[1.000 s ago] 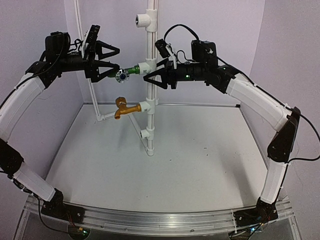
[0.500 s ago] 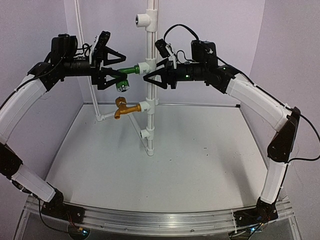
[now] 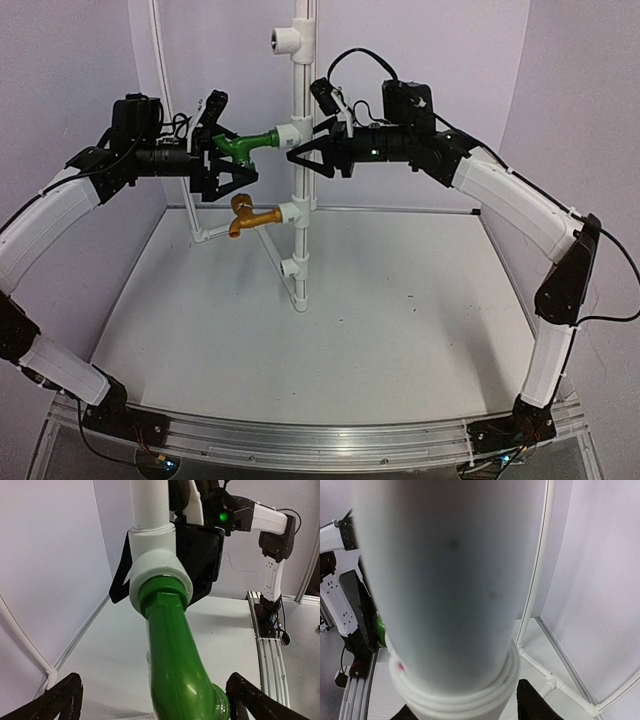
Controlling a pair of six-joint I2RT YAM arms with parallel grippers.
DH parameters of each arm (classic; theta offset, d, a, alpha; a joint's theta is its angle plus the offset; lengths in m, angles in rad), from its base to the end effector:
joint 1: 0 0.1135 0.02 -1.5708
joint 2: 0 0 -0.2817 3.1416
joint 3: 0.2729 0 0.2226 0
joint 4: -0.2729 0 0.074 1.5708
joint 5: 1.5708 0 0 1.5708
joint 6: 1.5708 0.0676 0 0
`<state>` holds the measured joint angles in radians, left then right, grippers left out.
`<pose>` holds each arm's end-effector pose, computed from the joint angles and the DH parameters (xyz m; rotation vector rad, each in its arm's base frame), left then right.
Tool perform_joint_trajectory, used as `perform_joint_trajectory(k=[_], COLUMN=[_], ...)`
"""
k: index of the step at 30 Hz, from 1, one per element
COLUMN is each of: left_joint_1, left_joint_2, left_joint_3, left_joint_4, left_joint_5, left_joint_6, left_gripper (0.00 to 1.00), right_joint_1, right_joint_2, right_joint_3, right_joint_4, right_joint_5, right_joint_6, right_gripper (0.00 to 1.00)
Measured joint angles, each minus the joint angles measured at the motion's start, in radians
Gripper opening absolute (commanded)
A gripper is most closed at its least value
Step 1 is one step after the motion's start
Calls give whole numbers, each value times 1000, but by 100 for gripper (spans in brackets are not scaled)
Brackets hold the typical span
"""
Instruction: Install the water faucets
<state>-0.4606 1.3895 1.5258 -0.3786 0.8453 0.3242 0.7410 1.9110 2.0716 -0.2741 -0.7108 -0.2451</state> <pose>0.2362 -0.1737 0.4506 1.2087 1.3480 -0.8574 0.2952 0.3298 0.4584 -1.2713 1.2032 0.9618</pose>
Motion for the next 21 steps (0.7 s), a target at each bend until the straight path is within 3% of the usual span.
perform_joint_trajectory(k=[13, 21], left_joint_1=[108, 165], left_joint_2=[0, 7], left_joint_3=[-101, -111], left_joint_4=[186, 279], left_joint_5=[61, 66], left_joint_6=[-196, -224], left_gripper=[99, 99], right_joint_1=[0, -1], right_joint_2=[-4, -6], right_joint_3=[-28, -39], right_joint_4=[0, -2], right_joint_5=[26, 29], right_joint_6=[-2, -5], right_gripper=[52, 57])
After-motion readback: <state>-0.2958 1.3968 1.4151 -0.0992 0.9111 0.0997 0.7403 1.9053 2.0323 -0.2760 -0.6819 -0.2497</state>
